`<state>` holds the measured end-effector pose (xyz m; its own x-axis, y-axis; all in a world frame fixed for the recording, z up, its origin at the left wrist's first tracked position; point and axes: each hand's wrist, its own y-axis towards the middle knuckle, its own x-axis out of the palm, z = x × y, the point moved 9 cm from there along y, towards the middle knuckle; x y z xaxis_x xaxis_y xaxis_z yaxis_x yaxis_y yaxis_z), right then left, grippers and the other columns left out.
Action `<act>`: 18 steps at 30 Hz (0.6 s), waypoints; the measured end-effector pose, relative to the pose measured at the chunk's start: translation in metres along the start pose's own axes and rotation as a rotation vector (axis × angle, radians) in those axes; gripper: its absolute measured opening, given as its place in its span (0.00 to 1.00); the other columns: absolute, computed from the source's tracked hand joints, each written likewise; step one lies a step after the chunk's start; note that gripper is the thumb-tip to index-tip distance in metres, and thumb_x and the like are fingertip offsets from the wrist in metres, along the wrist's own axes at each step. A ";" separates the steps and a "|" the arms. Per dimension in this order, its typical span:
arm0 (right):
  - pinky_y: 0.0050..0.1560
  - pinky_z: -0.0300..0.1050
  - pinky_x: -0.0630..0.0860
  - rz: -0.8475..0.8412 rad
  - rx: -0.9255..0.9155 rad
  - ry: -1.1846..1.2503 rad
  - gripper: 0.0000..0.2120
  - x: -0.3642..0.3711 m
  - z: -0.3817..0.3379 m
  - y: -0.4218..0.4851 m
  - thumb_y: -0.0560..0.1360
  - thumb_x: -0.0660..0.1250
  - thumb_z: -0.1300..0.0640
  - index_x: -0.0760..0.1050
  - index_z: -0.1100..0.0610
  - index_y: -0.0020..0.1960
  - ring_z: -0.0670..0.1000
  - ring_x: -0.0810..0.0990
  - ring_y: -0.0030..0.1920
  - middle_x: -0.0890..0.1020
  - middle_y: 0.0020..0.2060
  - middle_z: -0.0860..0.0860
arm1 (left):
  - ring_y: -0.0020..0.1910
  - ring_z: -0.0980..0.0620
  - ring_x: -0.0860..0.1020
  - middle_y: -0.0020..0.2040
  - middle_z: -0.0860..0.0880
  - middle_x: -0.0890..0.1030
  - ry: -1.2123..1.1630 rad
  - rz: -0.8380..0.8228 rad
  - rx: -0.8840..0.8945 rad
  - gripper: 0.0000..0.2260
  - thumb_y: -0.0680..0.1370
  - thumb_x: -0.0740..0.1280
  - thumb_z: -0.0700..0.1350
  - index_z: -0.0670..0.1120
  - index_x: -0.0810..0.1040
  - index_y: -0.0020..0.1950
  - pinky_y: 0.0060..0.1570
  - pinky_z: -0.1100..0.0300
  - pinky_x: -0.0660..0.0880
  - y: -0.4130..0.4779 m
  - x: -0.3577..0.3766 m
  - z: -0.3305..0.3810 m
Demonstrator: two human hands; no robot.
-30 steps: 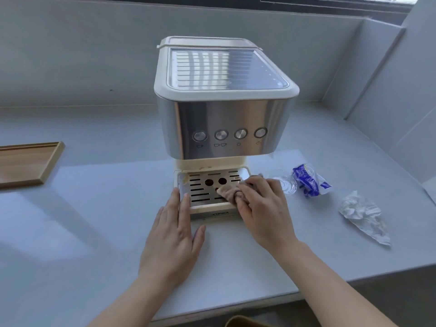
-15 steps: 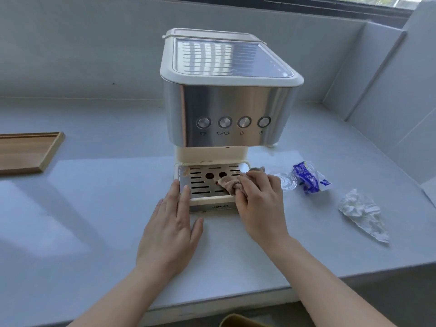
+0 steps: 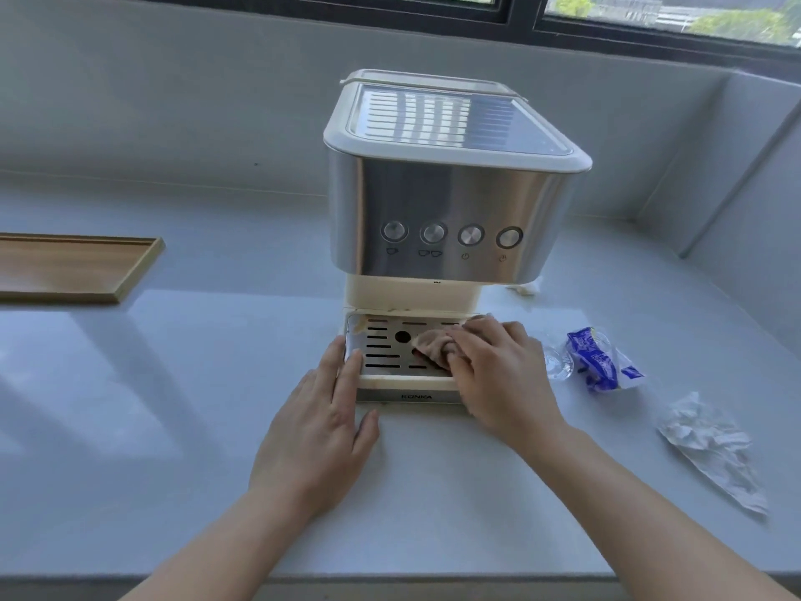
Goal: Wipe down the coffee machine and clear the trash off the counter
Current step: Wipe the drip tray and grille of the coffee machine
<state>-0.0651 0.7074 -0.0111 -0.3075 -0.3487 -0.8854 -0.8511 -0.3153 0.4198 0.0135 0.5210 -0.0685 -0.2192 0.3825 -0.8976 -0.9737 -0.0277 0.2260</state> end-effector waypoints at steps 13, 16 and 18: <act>0.55 0.52 0.73 -0.121 0.057 -0.030 0.10 0.013 -0.003 0.025 0.80 0.61 0.54 0.79 0.56 0.54 0.60 0.74 0.54 0.78 0.57 0.52 | 0.76 0.50 0.60 0.81 0.54 0.44 0.011 -0.015 -0.002 0.31 0.78 0.54 0.58 0.52 0.48 0.79 0.70 0.54 0.65 0.000 0.000 0.000; 0.51 0.51 0.72 -0.160 0.019 -0.039 0.10 0.027 -0.032 0.031 0.79 0.61 0.52 0.77 0.55 0.51 0.58 0.74 0.53 0.74 0.58 0.52 | 0.75 0.51 0.61 0.81 0.55 0.44 0.000 -0.012 -0.007 0.32 0.78 0.55 0.57 0.53 0.48 0.79 0.69 0.54 0.67 0.000 -0.002 0.000; 0.51 0.51 0.74 -0.178 -0.044 0.039 0.10 0.028 -0.040 0.030 0.78 0.63 0.49 0.77 0.54 0.52 0.55 0.76 0.54 0.72 0.58 0.50 | 0.75 0.51 0.62 0.81 0.55 0.44 -0.003 -0.007 -0.008 0.32 0.78 0.56 0.56 0.53 0.49 0.79 0.68 0.55 0.67 0.000 -0.003 -0.001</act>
<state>-0.0819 0.6533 -0.0152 -0.1366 -0.3177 -0.9383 -0.8710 -0.4127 0.2666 0.0145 0.5195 -0.0662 -0.2119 0.3857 -0.8980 -0.9758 -0.0325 0.2163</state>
